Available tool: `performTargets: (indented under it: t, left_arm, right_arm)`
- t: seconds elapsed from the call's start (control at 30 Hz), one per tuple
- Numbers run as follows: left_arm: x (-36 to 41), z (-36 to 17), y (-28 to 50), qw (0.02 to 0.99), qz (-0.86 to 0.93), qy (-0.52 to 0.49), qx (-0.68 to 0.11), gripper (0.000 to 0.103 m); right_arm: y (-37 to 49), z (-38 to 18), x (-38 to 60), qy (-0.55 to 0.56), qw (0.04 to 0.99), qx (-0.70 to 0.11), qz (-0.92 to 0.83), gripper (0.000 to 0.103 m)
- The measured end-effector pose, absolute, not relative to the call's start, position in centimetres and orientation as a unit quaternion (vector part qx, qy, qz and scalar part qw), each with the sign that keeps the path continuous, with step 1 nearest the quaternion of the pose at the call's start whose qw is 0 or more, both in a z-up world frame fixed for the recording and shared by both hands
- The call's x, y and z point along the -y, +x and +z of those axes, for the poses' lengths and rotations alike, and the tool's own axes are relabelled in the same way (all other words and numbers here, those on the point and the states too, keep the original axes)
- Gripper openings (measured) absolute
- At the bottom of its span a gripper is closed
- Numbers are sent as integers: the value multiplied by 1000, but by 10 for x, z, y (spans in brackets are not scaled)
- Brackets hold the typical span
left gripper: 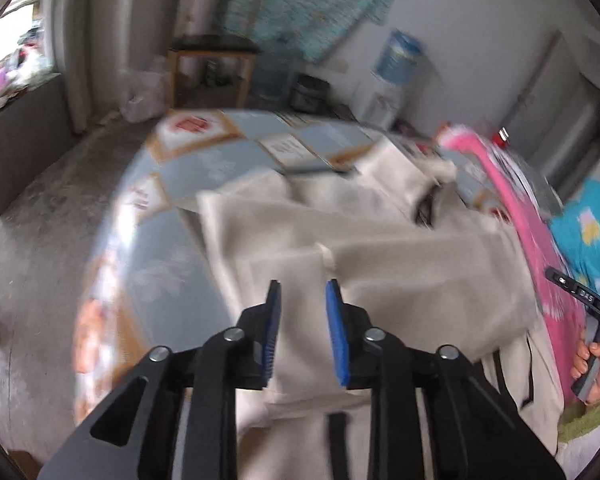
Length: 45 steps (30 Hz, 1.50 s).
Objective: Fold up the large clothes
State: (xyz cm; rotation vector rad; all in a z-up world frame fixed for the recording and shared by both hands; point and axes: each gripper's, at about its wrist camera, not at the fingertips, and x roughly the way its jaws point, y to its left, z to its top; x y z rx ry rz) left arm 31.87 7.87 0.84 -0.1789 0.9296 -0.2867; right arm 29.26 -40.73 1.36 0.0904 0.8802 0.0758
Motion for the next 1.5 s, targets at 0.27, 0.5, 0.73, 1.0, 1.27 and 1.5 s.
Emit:
performTargets:
  t: [0.27,0.5,0.73,1.0,1.27,1.5]
  left_arm:
    - [-54,-36,323,852,-131,-70,-502,28]
    - [-59,-2,283,861,-141,-50,-485,29]
    - [-24,-1,196,850,-202,19,-487,39]
    - [-2,-33,135,838,-207,50,-502,39]
    - [-10,-35,109,848,-194,62,-489,39]
    - [-44,-22,82,864,-173,31,-472,40]
  right_arm:
    - [294,-33,397,14,869,-494,29,56]
    - [222,12,392,60,879,-469,54,61]
    - [143,1,344,63,874,-475,80,74]
    - [82,-7,340,60,881,-468,31,74]
    - [41,-14,358,130,876,-465,3,74]
    - [8,-19,366,163,875,-456,-6,74]
